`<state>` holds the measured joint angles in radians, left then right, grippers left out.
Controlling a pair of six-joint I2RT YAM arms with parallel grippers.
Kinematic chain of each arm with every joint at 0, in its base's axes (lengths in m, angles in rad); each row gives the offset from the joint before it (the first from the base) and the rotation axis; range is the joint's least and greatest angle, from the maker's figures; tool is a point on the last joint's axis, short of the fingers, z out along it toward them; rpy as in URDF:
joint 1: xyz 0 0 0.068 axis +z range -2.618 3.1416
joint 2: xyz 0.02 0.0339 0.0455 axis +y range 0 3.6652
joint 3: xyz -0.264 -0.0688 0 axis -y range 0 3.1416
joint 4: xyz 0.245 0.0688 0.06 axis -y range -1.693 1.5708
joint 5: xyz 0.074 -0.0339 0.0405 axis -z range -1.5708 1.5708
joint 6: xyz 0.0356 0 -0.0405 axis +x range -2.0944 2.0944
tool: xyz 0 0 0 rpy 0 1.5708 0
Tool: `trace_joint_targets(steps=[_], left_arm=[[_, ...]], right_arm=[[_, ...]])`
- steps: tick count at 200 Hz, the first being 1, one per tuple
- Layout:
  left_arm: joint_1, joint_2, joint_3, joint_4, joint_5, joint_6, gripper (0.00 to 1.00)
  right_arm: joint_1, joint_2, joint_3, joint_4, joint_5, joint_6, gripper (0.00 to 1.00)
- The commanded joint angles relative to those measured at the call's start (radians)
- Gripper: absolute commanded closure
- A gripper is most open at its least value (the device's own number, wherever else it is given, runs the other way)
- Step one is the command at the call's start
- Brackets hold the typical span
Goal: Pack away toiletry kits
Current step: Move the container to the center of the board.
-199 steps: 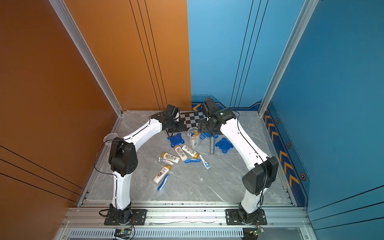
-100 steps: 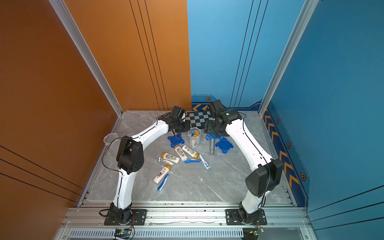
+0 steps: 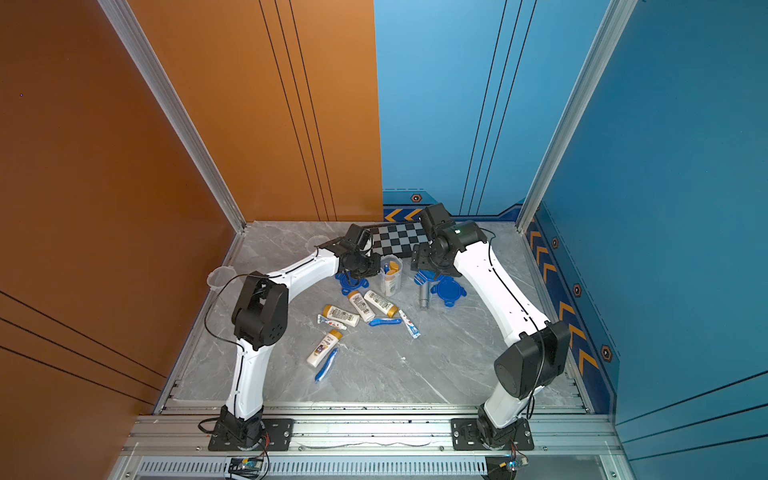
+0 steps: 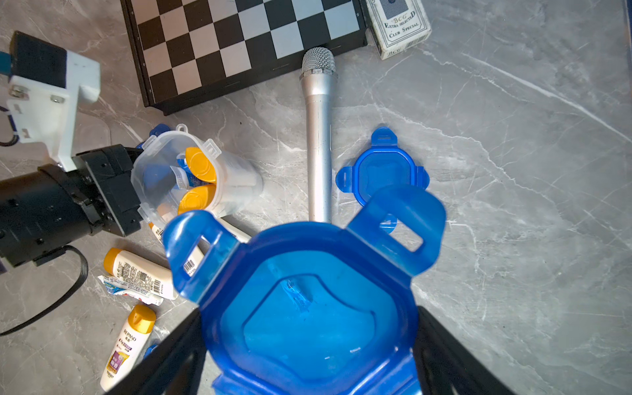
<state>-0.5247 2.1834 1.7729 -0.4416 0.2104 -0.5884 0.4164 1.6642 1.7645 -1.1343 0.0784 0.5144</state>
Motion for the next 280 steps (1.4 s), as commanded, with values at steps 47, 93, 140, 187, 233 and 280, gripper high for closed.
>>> trace_joint_targets(steps=[47,93,140,187,233,280], left_arm=[[-0.041,-0.069,-0.066,0.066,0.056,-0.046,1.0],[-0.066,-0.084,-0.092,0.08,0.071,-0.065,1.0],[-0.089,-0.104,-0.133,0.115,0.105,-0.082,1.0],[-0.089,-0.154,-0.198,0.15,0.152,-0.078,1.0],[-0.051,-0.183,-0.239,0.162,0.147,-0.067,1.0],[-0.01,-0.117,-0.146,0.178,0.177,-0.069,1.0]], right_arm=[[-0.009,-0.041,-0.031,-0.015,0.003,0.009,0.21],[-0.01,-0.057,-0.053,-0.009,0.007,0.015,0.21],[-0.011,-0.069,-0.077,-0.001,0.009,0.019,0.21],[-0.019,-0.087,-0.102,0.002,0.015,0.022,0.21],[-0.018,-0.071,-0.087,0.004,0.015,0.026,0.21],[0.003,-0.064,-0.091,0.002,0.03,0.04,0.21]])
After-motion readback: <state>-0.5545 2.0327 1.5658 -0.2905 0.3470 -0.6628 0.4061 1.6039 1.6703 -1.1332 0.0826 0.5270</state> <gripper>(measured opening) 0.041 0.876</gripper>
